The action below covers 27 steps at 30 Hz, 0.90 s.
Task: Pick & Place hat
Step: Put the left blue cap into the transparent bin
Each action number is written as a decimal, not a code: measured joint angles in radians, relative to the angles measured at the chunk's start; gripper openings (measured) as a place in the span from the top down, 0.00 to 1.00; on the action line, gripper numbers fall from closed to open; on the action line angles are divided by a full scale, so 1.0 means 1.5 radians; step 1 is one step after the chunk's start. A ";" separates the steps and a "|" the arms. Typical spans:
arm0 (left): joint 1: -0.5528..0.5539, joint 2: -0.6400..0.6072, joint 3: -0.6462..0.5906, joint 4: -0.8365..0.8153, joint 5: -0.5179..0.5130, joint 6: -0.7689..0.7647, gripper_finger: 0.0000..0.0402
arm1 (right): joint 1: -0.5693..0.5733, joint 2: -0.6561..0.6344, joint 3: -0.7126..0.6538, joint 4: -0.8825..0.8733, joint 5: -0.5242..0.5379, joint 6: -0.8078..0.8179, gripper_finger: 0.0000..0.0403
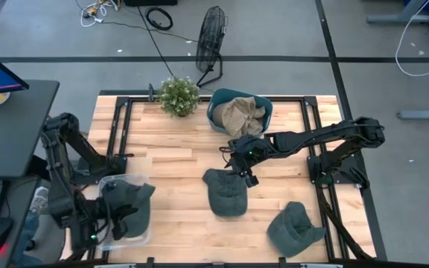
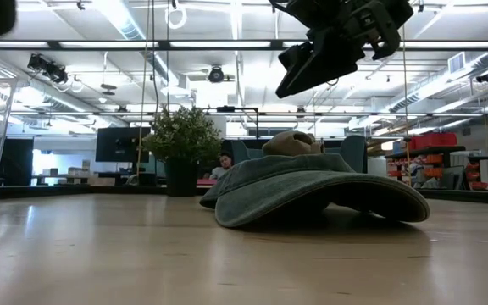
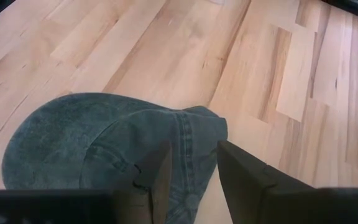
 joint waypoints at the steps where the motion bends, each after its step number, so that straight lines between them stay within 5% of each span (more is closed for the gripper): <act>1: -0.010 0.000 0.007 -0.002 0.001 -0.002 0.97 | 0.000 0.000 0.000 0.003 0.000 -0.002 0.67; 13: -0.042 0.029 0.019 -0.071 0.010 -0.117 0.96 | 0.000 0.000 0.000 0.017 0.000 -0.005 0.67; 27: -0.002 0.118 0.019 -0.059 0.116 -0.218 0.88 | 0.000 0.000 0.000 0.017 0.000 -0.017 0.67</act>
